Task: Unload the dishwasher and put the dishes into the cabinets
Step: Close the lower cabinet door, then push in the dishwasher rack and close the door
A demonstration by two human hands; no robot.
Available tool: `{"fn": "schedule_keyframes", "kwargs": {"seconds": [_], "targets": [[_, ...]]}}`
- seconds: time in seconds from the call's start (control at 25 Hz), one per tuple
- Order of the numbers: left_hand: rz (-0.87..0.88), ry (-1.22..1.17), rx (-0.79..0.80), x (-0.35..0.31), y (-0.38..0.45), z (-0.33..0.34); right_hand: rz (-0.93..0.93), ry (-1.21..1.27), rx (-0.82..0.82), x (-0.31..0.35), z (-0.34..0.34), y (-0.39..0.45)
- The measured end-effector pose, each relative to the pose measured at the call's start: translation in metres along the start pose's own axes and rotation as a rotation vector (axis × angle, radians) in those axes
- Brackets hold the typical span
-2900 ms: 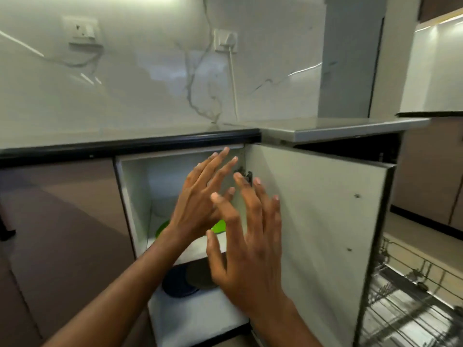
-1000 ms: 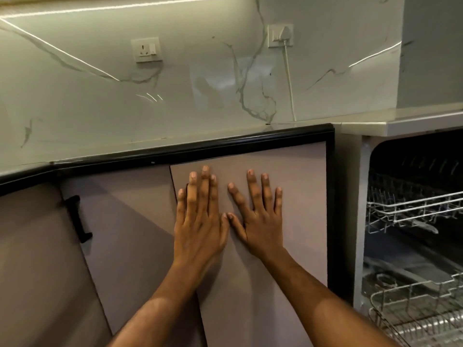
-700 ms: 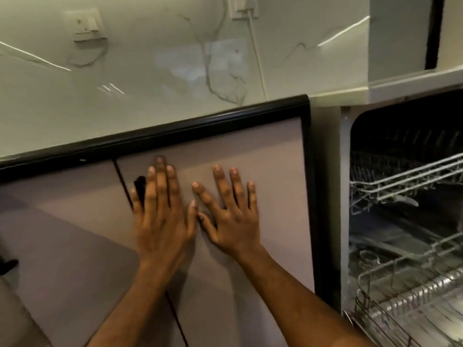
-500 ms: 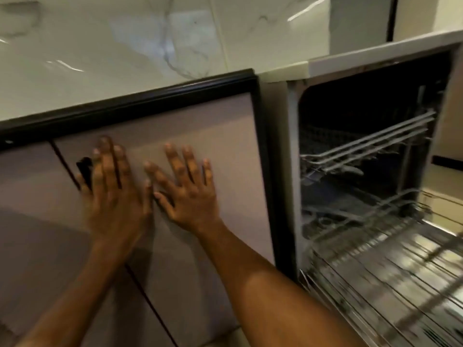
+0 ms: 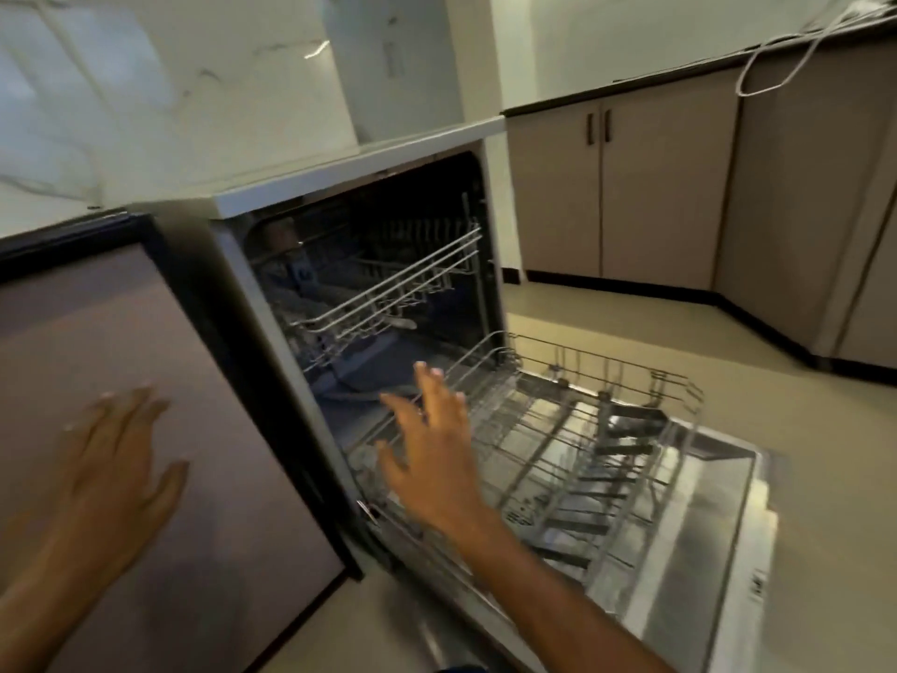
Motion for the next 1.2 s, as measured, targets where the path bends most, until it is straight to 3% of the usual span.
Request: {"fn": "schedule_keyframes", "kwargs": {"seconds": [0.12, 0.24, 0.32, 0.4, 0.52, 0.6, 0.72, 0.8, 1.0, 1.08, 1.2], "targets": [[0.132, -0.267, 0.21, -0.118, 0.018, 0.055, 0.363, -0.227, -0.059, -0.12, -0.074, -0.042], [0.33, -0.521, 0.632, -0.253, -0.032, 0.148, 0.701, -0.288, -0.088, -0.237, -0.115, -0.098], [0.423, -0.575, 0.904, -0.338, -0.088, 0.18, 0.82, -0.221, -0.078, -0.285, -0.114, -0.127], [0.448, -0.507, 1.07, -0.397, -0.132, 0.199, 0.889, 0.059, -0.162, -0.307, -0.101, -0.146], [0.529, -0.338, 0.994, -0.438, -0.165, 0.213, 0.954, 0.489, -0.32, -0.315, -0.061, -0.157], [0.514, -0.244, 0.819, -0.439, -0.167, 0.232, 0.965, 0.573, -0.398, -0.315, -0.041, -0.153], [0.487, -0.288, 0.685, -0.421, -0.166, 0.248, 0.952, 0.654, -0.447, -0.315, -0.019, -0.145], [0.486, -0.285, 0.582, -0.407, -0.158, 0.249, 0.926, 0.672, -0.42, -0.311, -0.008, -0.135], [0.313, -0.354, 0.566, -0.371, -0.133, 0.276, 0.878, 0.699, -0.293, -0.294, 0.029, -0.087], [0.314, -0.362, 0.502, -0.355, -0.124, 0.289, 0.878, 0.688, -0.258, -0.292, 0.047, -0.07], [0.374, -0.345, 0.54, -0.326, -0.106, 0.307, 0.869, 0.714, -0.223, -0.281, 0.071, -0.046]]}}
Point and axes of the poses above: each hand's wrist, its own y-axis towards the middle knuckle, its own z-axis out of the palm, x = y × z, the point moved 6 cm from there along y, towards the middle knuckle, and after that the axes turned 3 degrees about -z, right-handed, at the moved point
